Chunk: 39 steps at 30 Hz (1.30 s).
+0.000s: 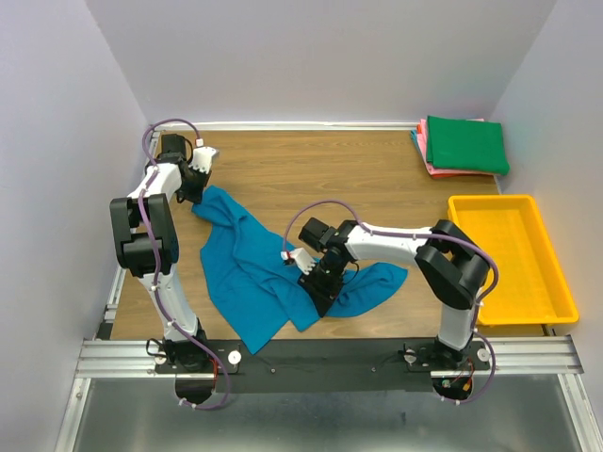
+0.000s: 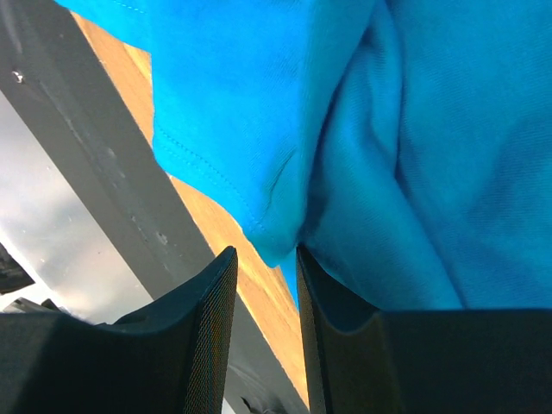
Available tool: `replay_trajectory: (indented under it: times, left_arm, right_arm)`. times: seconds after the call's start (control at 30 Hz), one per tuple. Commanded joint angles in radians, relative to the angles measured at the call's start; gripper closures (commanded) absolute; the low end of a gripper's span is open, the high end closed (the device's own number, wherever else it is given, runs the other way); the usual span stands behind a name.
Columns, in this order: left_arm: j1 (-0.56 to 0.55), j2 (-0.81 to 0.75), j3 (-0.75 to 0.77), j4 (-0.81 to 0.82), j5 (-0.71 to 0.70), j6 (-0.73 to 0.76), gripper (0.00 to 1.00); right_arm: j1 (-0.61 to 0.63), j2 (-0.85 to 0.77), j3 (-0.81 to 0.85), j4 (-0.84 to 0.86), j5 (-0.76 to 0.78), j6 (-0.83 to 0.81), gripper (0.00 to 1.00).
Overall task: Fold and stack the t-shirts
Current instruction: Flatten out the tshirt
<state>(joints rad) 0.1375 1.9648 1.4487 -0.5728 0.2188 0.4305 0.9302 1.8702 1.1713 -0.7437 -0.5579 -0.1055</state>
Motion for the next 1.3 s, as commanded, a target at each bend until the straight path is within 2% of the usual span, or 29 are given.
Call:
replay_trajectory:
  times: [0.0, 0.2, 0.27, 0.33, 0.37, 0.5, 0.7, 0.9, 1.1, 1.27]
  left_arm:
    - [0.01, -0.003, -0.013, 0.007, 0.028, 0.013, 1.0]
    - [0.01, -0.004, -0.014, 0.007, 0.033, 0.011, 1.0]
    - [0.013, -0.006, -0.014, 0.005, 0.036, 0.013, 1.0]
    - [0.017, -0.007, -0.013, 0.002, 0.048, 0.017, 1.0]
    - [0.019, -0.009, -0.007, -0.004, 0.065, 0.017, 1.0]
    - [0.036, -0.032, 0.019, -0.021, 0.125, 0.031, 1.0]
    - [0.056, -0.102, 0.071, -0.033, 0.244, 0.053, 1.0]
    - [0.054, -0.084, 0.084, -0.096, 0.318, 0.125, 1.0]
    - [0.059, -0.145, -0.095, -0.067, 0.237, 0.208, 1.0]
    - [0.096, -0.153, -0.198, 0.026, 0.136, 0.177, 1.0]
  right_arm:
    - [0.012, 0.033, 0.025, -0.003, 0.021, -0.014, 0.59]
    - [0.025, 0.046, 0.039, -0.005, -0.009, -0.011, 0.59]
    - [0.027, 0.04, 0.054, -0.006, -0.029, -0.013, 0.64]
    - [0.025, 0.029, 0.067, -0.009, -0.03, -0.016, 0.77]
    - [0.025, 0.012, 0.086, -0.023, -0.016, -0.02, 0.99]
    - [-0.019, -0.063, 0.114, -0.062, 0.061, -0.052, 1.0]
    - [-0.239, -0.141, 0.218, -0.164, 0.24, -0.198, 0.99]
    - [-0.375, -0.14, 0.283, -0.238, 0.326, -0.318, 1.0]
    - [-0.399, -0.152, 0.219, -0.261, 0.313, -0.339, 0.99]
    - [-0.399, -0.112, 0.212, -0.299, 0.218, -0.33, 1.0]
